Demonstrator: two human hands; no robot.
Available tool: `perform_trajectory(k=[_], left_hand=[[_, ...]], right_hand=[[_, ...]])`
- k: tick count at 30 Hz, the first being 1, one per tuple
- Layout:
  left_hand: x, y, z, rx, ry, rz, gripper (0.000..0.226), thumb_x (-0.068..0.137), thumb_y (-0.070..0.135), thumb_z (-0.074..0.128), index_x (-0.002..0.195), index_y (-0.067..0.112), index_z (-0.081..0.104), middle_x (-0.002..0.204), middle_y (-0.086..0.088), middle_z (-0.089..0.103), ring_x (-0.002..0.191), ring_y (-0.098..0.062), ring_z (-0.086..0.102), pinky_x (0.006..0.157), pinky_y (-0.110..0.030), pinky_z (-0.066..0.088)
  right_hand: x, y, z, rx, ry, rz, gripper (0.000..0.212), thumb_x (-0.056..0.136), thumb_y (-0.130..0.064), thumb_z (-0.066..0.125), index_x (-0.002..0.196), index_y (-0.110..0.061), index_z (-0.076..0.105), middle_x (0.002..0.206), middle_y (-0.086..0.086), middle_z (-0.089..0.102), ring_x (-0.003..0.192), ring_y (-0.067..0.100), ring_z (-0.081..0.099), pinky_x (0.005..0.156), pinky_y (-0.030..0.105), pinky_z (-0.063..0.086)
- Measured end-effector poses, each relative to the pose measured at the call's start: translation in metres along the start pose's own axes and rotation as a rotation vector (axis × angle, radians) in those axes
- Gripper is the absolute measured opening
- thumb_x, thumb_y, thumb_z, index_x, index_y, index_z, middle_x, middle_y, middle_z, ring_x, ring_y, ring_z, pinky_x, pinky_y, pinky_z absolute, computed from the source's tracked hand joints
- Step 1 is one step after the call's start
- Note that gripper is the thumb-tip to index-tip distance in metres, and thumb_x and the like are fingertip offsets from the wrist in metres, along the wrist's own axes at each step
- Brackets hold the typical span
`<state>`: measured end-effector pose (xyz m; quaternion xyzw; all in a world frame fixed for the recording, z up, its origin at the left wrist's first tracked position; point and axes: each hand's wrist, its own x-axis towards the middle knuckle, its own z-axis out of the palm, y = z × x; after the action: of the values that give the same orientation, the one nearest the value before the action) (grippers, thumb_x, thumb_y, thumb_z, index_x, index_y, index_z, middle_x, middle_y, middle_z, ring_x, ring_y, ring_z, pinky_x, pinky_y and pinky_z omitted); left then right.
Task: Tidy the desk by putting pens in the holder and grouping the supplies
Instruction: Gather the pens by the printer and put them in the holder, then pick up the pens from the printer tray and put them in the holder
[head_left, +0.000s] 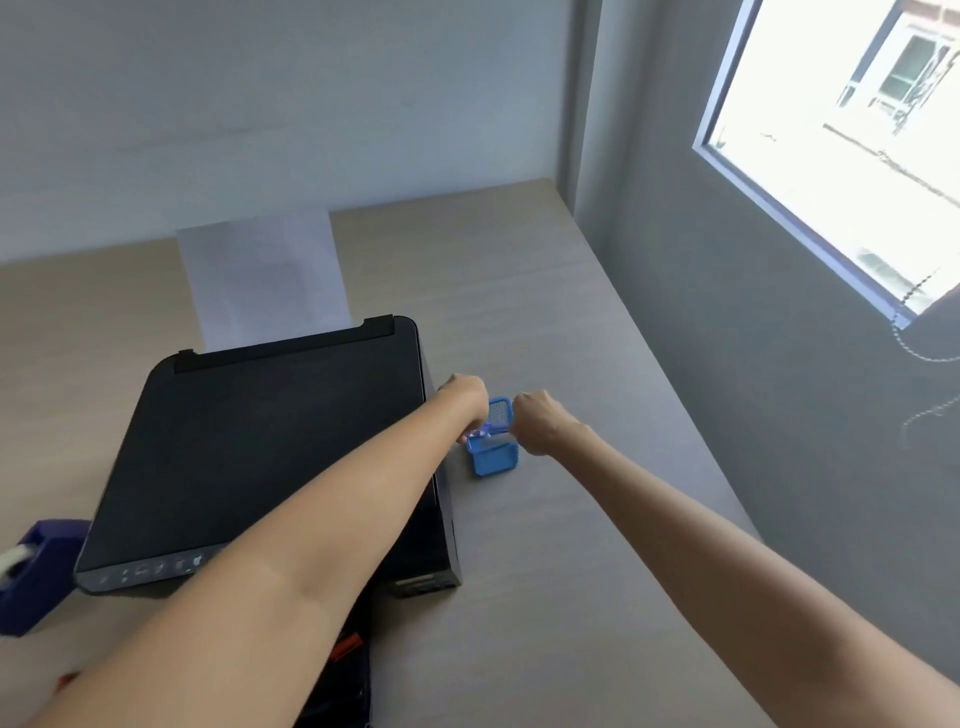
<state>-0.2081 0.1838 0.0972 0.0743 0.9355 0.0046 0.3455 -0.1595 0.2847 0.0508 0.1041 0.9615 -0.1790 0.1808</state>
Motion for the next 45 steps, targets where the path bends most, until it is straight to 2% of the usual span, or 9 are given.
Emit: perform_trajectory(k=[5, 9, 14, 17, 20, 25, 31, 37, 45], left_hand=[[0.011, -0.002, 0.001, -0.026, 0.079, 0.071, 0.03, 0.093, 0.006, 0.058, 0.121, -0.002, 0.06, 0.126, -0.013, 0.065, 0.115, -0.025, 0.066, 0.096, -0.03, 0.054], [0.007, -0.01, -0.004, 0.073, 0.17, 0.164, 0.029, 0.089, 0.004, 0.06, 0.116, -0.004, 0.062, 0.123, -0.018, 0.064, 0.112, -0.031, 0.065, 0.087, -0.032, 0.053], [-0.03, -0.047, -0.014, -0.071, 0.317, 0.384, 0.014, 0.088, 0.005, 0.065, 0.1, 0.009, 0.067, 0.105, -0.017, 0.064, 0.093, -0.034, 0.062, 0.081, -0.03, 0.049], [-0.082, -0.101, -0.016, -0.231, 0.354, 0.52, 0.031, 0.088, 0.014, 0.067, 0.119, 0.008, 0.068, 0.117, -0.009, 0.069, 0.106, -0.023, 0.065, 0.094, -0.028, 0.049], [-0.137, -0.175, -0.006, -0.331, 0.24, 0.539, 0.023, 0.087, 0.022, 0.068, 0.109, 0.018, 0.073, 0.105, 0.005, 0.072, 0.097, -0.008, 0.066, 0.089, -0.021, 0.049], [-0.161, -0.29, 0.054, -0.253, 0.005, 0.349, 0.011, 0.086, 0.016, 0.063, 0.084, 0.012, 0.072, 0.078, -0.009, 0.077, 0.062, -0.008, 0.063, 0.068, -0.026, 0.053], [-0.116, -0.33, 0.151, -0.273, 0.061, 0.117, 0.026, 0.093, 0.019, 0.057, 0.115, 0.007, 0.063, 0.118, -0.013, 0.064, 0.103, -0.027, 0.065, 0.086, -0.033, 0.049], [-0.085, -0.319, 0.178, -0.182, 0.203, 0.072, 0.051, 0.094, 0.023, 0.058, 0.135, -0.001, 0.04, 0.134, -0.022, 0.046, 0.119, -0.036, 0.054, 0.092, -0.04, 0.048], [-0.077, -0.344, 0.193, -0.217, 0.215, 0.163, 0.03, 0.097, 0.007, 0.044, 0.124, -0.004, 0.041, 0.114, -0.028, 0.063, 0.101, -0.043, 0.064, 0.079, -0.045, 0.05]], right_hand=[[0.012, -0.001, 0.003, 0.086, 0.032, 0.074, 0.019, 0.087, -0.009, 0.064, 0.074, -0.002, 0.054, 0.08, 0.013, 0.051, 0.056, 0.021, 0.048, 0.045, 0.027, 0.036], [0.004, 0.001, 0.004, 0.159, 0.078, 0.072, 0.027, 0.089, -0.02, 0.062, 0.071, -0.003, 0.05, 0.078, 0.015, 0.054, 0.068, 0.029, 0.052, 0.053, 0.031, 0.039], [-0.036, 0.007, 0.008, 0.273, 0.262, 0.08, 0.033, 0.092, -0.03, 0.057, 0.115, -0.007, 0.058, 0.107, 0.02, 0.067, 0.098, 0.039, 0.06, 0.076, 0.039, 0.05], [-0.079, 0.006, 0.026, 0.273, 0.39, 0.004, 0.023, 0.092, -0.029, 0.053, 0.111, -0.015, 0.058, 0.1, 0.014, 0.073, 0.091, 0.036, 0.064, 0.072, 0.039, 0.049], [-0.125, -0.005, 0.061, 0.259, 0.471, -0.164, 0.014, 0.09, -0.02, 0.059, 0.102, -0.014, 0.064, 0.086, 0.008, 0.073, 0.075, 0.031, 0.066, 0.065, 0.033, 0.048], [-0.174, -0.041, 0.129, 0.189, 0.281, -0.405, 0.01, 0.093, -0.025, 0.054, 0.095, -0.019, 0.062, 0.084, 0.0, 0.067, 0.068, 0.02, 0.064, 0.06, 0.032, 0.052], [-0.177, -0.106, 0.176, 0.072, 0.134, -0.531, 0.016, 0.097, -0.025, 0.045, 0.096, -0.017, 0.059, 0.091, 0.003, 0.061, 0.068, 0.021, 0.059, 0.061, 0.034, 0.053], [-0.167, -0.158, 0.194, 0.008, 0.089, -0.46, 0.014, 0.094, -0.013, 0.05, 0.106, -0.016, 0.057, 0.101, 0.006, 0.054, 0.077, 0.026, 0.059, 0.066, 0.037, 0.055], [-0.155, -0.173, 0.206, -0.103, 0.025, -0.347, 0.022, 0.089, -0.013, 0.058, 0.109, -0.018, 0.05, 0.107, 0.012, 0.05, 0.09, 0.033, 0.057, 0.074, 0.045, 0.055]])
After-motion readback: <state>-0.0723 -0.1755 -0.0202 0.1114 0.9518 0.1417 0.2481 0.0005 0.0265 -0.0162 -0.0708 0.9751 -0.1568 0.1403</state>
